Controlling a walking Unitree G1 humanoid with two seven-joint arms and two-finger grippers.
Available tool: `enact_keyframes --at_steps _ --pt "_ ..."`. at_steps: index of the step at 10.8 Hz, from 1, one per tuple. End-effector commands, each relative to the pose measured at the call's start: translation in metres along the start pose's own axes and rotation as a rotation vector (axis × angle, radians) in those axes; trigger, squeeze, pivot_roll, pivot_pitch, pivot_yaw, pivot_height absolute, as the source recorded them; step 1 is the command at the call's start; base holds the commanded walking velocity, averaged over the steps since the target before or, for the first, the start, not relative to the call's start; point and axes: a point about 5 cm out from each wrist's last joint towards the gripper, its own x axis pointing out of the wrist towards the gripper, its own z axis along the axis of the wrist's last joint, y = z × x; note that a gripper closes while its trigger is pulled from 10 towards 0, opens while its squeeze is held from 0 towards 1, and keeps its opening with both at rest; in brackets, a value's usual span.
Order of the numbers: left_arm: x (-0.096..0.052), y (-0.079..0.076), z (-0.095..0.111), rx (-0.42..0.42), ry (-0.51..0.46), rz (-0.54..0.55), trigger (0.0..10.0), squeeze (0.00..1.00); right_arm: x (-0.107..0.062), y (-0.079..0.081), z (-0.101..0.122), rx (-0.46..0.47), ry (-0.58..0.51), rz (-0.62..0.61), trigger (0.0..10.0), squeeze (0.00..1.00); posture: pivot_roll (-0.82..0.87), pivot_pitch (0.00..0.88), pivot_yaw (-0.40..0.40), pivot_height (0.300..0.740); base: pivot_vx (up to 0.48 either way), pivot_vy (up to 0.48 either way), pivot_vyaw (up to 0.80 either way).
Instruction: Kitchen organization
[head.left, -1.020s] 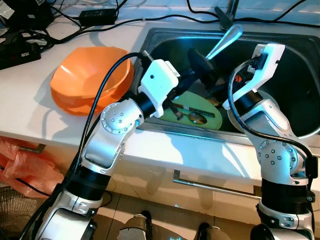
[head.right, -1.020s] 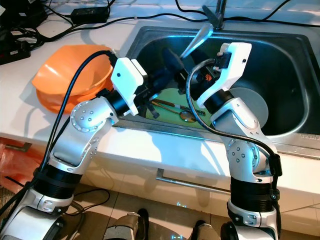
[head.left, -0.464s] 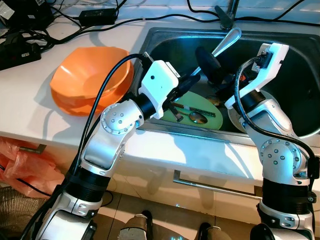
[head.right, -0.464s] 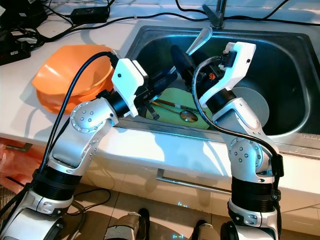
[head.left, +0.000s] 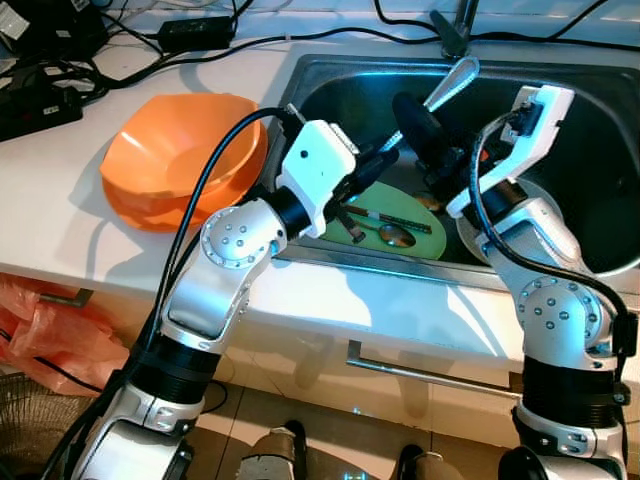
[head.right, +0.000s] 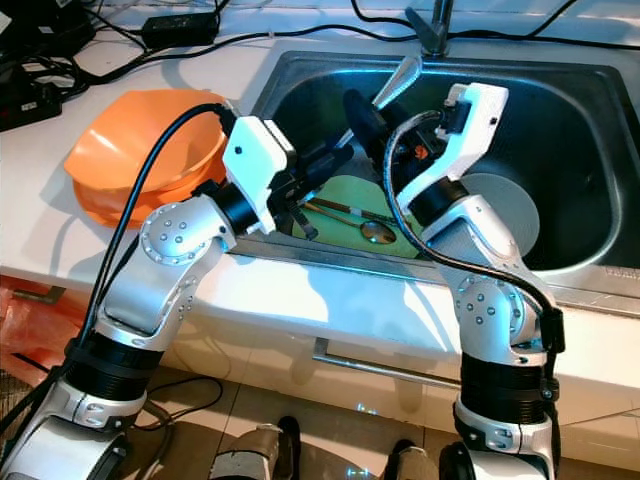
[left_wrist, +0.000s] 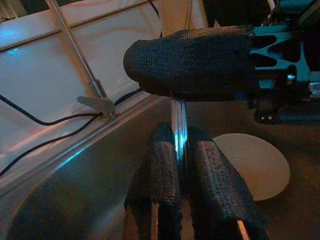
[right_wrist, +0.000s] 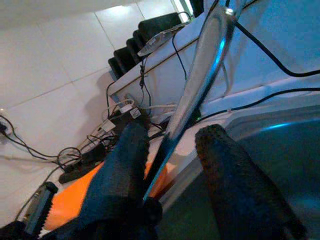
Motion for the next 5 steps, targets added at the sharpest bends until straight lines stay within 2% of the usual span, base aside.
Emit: enact_keyframes --at_steps 1,5 --pt "-0.0032 0.0017 0.0049 -0.004 -0.024 0.0 0.0 0.0 -0.0003 -0.0007 0.0004 0.012 0.004 -0.018 0.0 0.0 0.11 0.197 0.129 0.74 0.0 0.0 0.0" --pt "-0.0019 0.0 0.0046 -0.015 -0.021 -0.009 0.0 0.0 0.0005 -0.0046 0.0011 0.08 -0.016 -0.038 0.0 0.0 0.11 0.2 0.126 0.74 0.0 0.0 0.0"
